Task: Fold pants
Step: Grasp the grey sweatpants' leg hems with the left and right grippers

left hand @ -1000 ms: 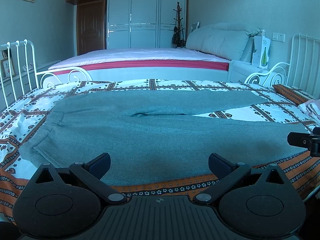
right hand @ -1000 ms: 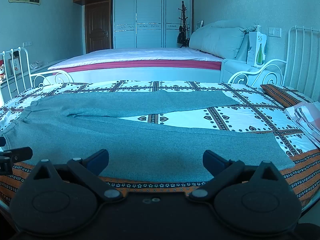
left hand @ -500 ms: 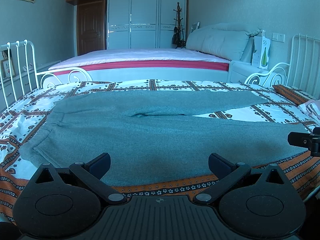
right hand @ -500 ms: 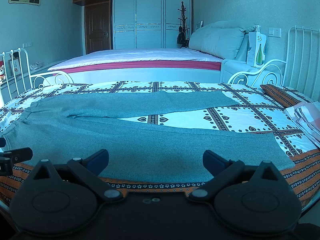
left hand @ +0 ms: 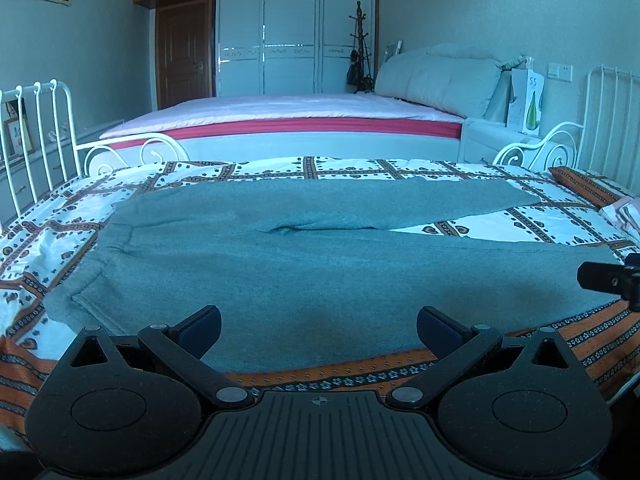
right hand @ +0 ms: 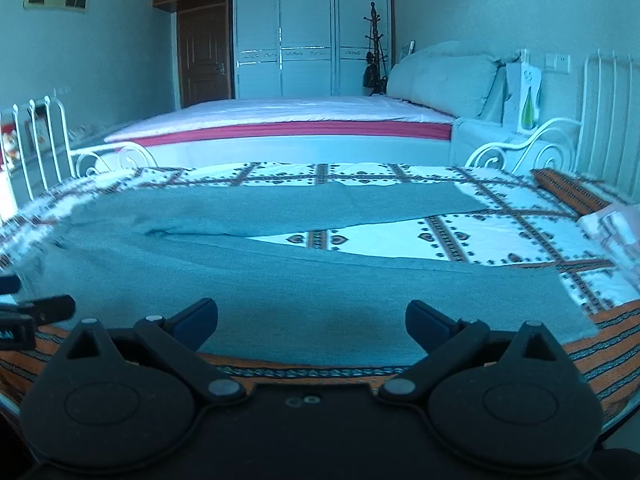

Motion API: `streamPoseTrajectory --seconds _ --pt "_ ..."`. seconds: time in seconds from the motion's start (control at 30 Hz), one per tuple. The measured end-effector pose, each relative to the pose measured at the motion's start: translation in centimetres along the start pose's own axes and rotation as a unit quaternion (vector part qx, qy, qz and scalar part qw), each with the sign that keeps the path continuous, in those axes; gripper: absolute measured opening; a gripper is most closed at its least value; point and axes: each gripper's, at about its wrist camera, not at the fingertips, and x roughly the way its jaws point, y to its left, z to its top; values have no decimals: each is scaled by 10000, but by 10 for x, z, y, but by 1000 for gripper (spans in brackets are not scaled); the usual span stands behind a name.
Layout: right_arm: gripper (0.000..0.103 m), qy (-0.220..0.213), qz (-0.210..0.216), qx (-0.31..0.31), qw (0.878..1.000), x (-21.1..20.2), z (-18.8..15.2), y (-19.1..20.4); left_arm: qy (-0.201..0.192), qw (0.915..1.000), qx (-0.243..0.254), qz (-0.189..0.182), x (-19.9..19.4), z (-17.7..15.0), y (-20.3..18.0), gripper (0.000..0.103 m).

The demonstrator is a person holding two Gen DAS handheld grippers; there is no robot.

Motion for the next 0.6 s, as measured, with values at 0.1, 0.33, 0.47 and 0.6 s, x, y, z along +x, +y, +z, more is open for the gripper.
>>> streamPoseTrajectory --seconds 0.1,0.33,0.47,0.6 --pt "93 -3 211 166 9996 3 7 -2 -5 9996 -296 7 3 8 18 103" --pt "86 -17 718 -4 9974 24 34 8 -102 9959 -903 49 22 35 67 103" --pt "86 -18 910 -252 9955 50 56 23 -62 9966 -794 214 51 60 100 103" --pt "73 28 1143 -478 9923 84 78 38 62 9972 -497 548 88 83 142 103"
